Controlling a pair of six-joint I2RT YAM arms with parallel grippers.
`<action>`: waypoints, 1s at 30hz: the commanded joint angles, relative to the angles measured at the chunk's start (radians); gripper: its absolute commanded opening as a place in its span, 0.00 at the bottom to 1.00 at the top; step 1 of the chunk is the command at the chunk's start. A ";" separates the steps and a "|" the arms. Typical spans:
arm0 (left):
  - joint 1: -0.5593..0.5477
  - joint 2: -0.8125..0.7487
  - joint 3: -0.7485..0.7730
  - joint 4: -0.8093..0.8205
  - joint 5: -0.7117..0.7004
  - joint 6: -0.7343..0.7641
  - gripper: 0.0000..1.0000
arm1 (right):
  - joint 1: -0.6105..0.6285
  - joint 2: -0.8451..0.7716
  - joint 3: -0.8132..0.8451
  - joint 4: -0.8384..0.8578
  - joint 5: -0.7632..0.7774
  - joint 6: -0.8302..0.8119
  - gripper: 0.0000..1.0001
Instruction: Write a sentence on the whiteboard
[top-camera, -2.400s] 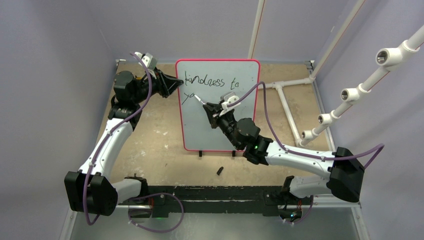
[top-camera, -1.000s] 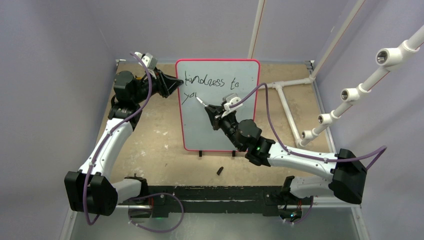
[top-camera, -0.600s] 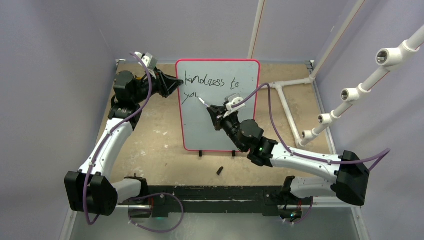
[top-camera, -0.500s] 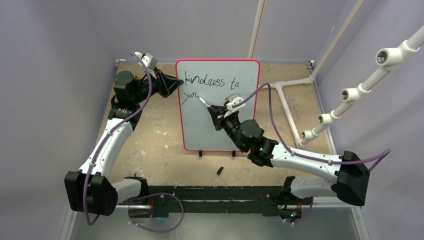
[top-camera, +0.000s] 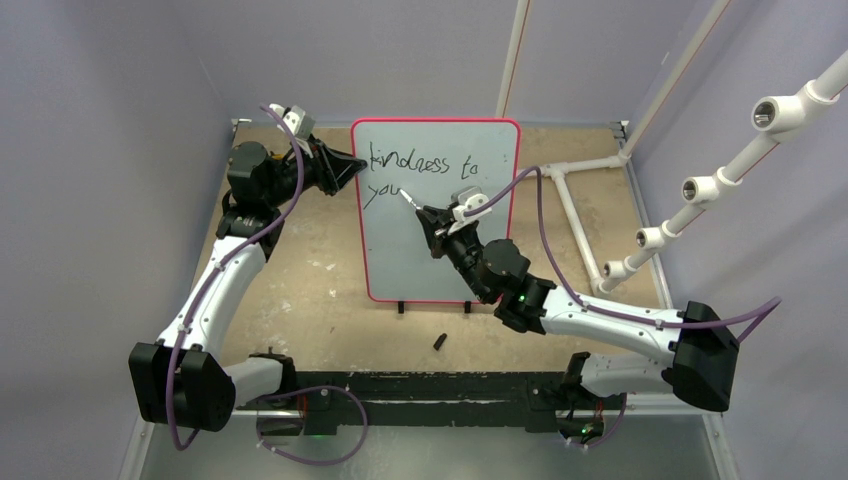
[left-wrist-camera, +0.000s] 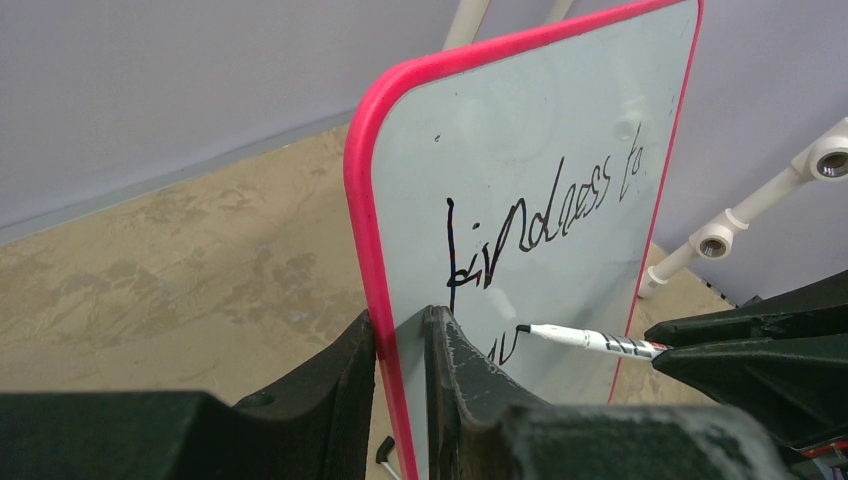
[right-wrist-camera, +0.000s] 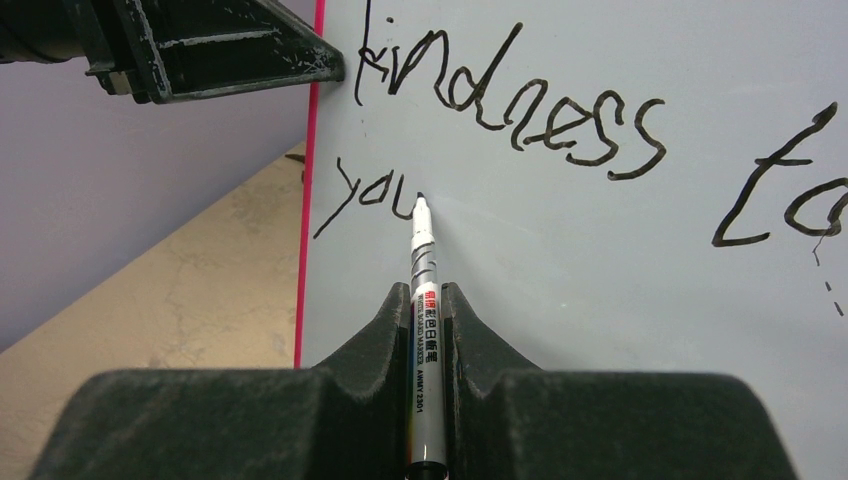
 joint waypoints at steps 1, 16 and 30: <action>-0.002 0.007 -0.019 0.004 0.020 -0.001 0.00 | -0.008 0.007 0.041 0.036 0.050 -0.028 0.00; -0.002 0.007 -0.019 0.004 0.020 -0.002 0.00 | -0.006 -0.008 -0.016 -0.024 0.029 0.038 0.00; -0.002 0.007 -0.019 0.004 0.020 -0.002 0.00 | -0.006 -0.045 -0.042 -0.065 0.046 0.064 0.00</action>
